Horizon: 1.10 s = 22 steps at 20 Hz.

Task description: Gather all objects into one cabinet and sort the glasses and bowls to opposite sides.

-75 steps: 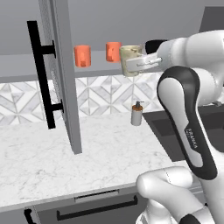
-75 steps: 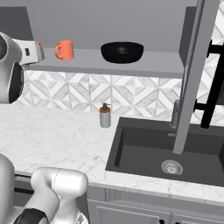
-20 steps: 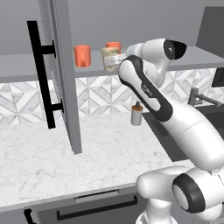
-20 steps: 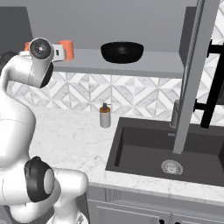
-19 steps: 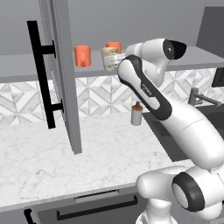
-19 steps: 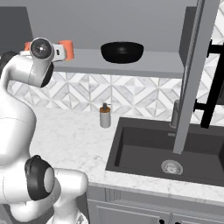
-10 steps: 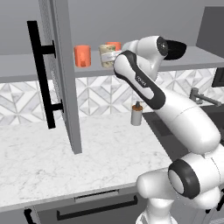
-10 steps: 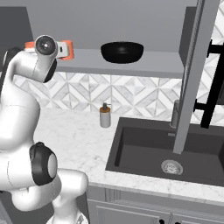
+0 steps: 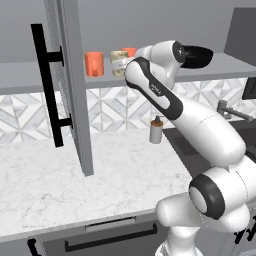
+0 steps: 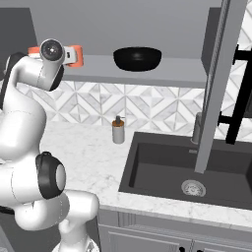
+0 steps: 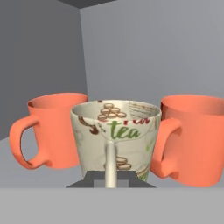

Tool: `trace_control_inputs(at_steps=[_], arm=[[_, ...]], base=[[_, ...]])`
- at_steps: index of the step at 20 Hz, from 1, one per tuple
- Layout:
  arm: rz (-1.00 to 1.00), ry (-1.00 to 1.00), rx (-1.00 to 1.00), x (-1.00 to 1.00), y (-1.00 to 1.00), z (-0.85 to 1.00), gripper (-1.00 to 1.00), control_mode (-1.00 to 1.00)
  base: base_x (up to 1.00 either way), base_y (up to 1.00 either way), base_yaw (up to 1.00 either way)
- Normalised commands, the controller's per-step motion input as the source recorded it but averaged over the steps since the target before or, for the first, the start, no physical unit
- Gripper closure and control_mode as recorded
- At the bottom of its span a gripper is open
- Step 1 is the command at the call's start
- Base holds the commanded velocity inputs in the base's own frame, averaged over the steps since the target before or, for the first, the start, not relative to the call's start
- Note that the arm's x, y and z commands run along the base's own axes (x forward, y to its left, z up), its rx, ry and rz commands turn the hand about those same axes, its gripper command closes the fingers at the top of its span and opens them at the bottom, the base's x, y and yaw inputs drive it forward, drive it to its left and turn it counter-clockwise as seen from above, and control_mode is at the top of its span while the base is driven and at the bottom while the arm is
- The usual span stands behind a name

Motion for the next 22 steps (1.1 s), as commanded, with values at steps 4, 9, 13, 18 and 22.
trace_control_inputs(at_steps=[4,9,13,18,22], arm=[[0.0,0.0,0.0,0.06,0.0,-0.22,1.0,-1.0],[0.0,0.0,0.0,0.0,0.0,-0.02,-1.0,-1.0],[0.0,0.0,0.0,0.0,0.0,0.0,-1.0,-1.0],[0.0,0.0,0.0,-0.13,0.0,0.0,-1.0,-1.0],[-0.01,0.0,0.0,-0.29,0.0,0.0,-1.0,-1.0]], base=[[0.0,0.0,0.0],[0.0,0.0,0.0],[0.0,0.0,0.0],[0.0,0.0,0.0],[0.0,0.0,0.0]])
